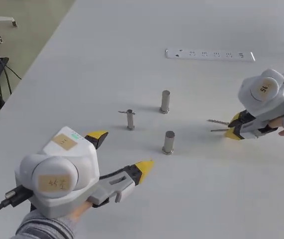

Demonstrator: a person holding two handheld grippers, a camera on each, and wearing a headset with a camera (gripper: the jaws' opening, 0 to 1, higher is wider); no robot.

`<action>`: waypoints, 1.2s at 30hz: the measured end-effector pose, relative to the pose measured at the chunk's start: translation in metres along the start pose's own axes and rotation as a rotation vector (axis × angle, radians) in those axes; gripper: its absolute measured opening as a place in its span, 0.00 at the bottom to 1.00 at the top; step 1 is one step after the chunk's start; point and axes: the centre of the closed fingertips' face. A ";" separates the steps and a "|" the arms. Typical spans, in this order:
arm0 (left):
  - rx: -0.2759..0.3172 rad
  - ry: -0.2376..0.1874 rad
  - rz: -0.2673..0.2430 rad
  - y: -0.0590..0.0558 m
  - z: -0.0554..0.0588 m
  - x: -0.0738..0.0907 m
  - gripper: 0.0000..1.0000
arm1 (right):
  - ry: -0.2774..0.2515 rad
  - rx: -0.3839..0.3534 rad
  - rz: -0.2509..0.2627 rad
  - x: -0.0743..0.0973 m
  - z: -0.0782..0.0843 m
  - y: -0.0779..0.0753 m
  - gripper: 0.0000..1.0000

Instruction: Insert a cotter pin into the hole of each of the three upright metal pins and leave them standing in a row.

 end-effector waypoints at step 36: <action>-0.023 0.039 0.078 -0.005 -0.005 -0.010 0.51 | -0.156 0.134 -0.025 0.021 -0.034 0.026 0.00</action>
Point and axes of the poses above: the centre of the closed fingertips' face, and the gripper's own axes: x roughly backward along the fingers, y roughly to its left, z roughly out of its underside, and after that the axes turned 11 degrees about -x, right-handed
